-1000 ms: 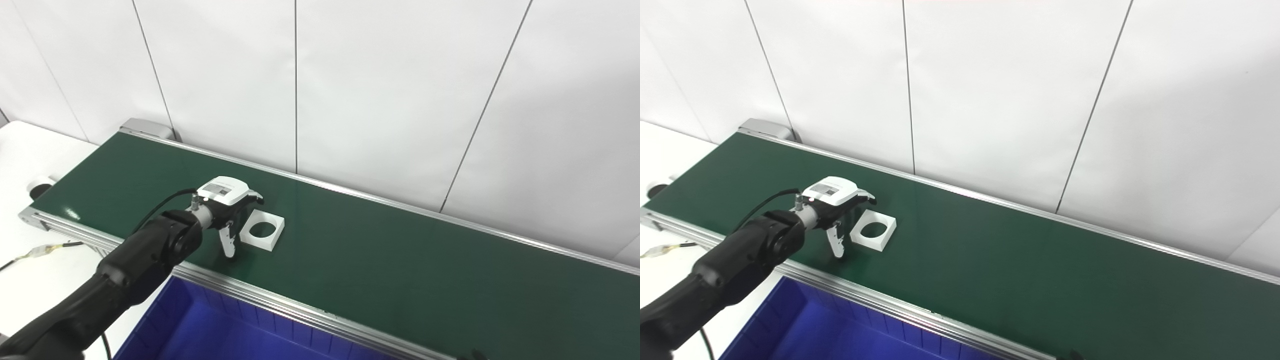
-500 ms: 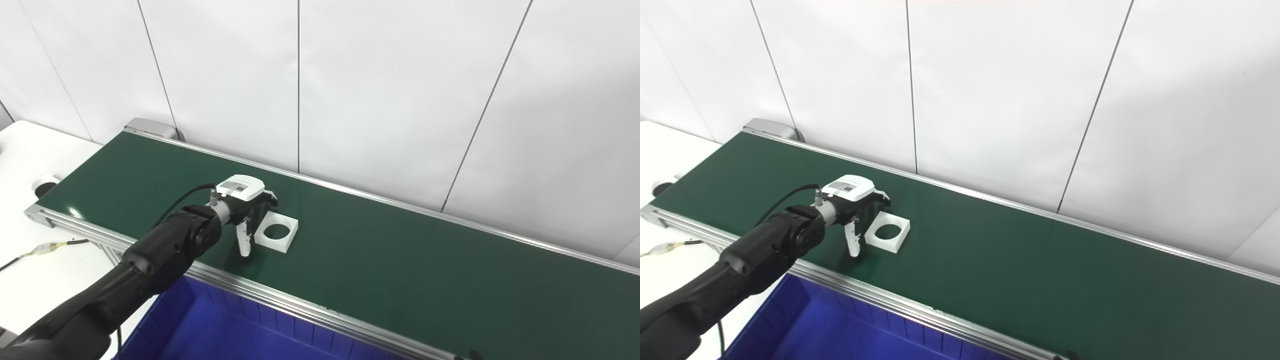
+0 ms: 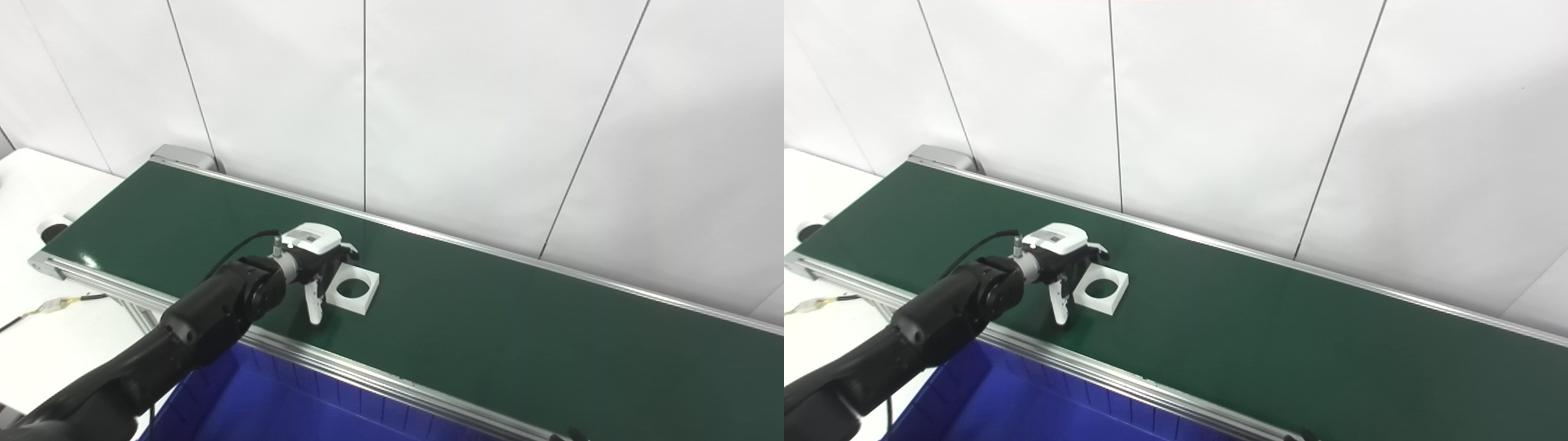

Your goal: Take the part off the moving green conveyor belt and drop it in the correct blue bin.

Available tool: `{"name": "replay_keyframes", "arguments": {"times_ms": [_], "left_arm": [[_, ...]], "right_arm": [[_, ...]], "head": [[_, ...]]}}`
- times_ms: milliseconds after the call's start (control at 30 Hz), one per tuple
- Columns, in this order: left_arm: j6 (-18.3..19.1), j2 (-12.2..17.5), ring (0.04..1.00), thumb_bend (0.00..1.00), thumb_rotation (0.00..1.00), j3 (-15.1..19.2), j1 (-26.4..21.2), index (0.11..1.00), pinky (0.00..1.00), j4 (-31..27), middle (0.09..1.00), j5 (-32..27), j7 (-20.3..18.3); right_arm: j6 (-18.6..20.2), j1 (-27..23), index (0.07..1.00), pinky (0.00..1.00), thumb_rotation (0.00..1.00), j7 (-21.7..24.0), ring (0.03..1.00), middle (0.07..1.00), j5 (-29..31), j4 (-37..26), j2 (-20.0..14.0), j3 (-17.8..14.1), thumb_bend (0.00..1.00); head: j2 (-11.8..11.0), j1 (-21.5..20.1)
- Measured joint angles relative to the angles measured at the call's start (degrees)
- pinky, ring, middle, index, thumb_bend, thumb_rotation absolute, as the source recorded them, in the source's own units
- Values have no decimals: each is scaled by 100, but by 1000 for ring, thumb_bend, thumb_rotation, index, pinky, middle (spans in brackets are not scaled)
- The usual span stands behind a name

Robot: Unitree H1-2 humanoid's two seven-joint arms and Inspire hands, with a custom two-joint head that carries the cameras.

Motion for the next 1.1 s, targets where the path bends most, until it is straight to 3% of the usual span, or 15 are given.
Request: {"name": "replay_keyframes", "arguments": {"times_ms": [67,167,267,367,433,467,567,833,1100], "left_arm": [[0,-1,834,969,164,-3,32,885,768,-146,876,-25,-54],[-3,-9,825,955,160,-4,40,865,756,-275,862,-114,-142],[-55,-89,784,925,91,18,38,821,764,-332,798,-252,-149],[-299,-240,684,895,22,25,62,748,674,-289,706,-443,13],[-645,-350,638,815,3,19,74,649,645,-77,646,-467,339],[-740,-396,606,704,1,8,76,581,634,40,590,-461,481],[-1072,-466,538,553,0,-41,88,499,605,366,511,-389,930],[-1375,-517,492,522,0,-291,27,493,551,566,480,-89,1549],[-1383,-545,472,522,0,-486,-9,504,511,605,455,-35,1793]], "right_arm": [[0,-6,899,628,881,0,767,824,-3,0,1,-2,478],[0,-14,897,625,882,-1,767,824,-5,0,5,-1,491],[0,-13,897,624,881,-6,765,823,-16,0,11,3,487],[0,-11,897,624,879,-7,765,824,-27,0,43,16,501],[0,-10,898,625,879,-7,767,824,-26,0,57,28,506],[0,-8,899,623,879,-7,768,824,-25,0,58,31,503],[0,8,899,620,876,-7,767,821,-27,0,57,32,506],[0,19,891,617,861,-8,763,816,-16,-4,79,36,512],[0,31,890,621,855,-3,764,817,24,-30,76,51,511]], "head": [[0,-17],[9,-44],[9,-88],[9,-114],[17,-140],[18,-141],[26,-167],[62,-202],[97,-211]]}}
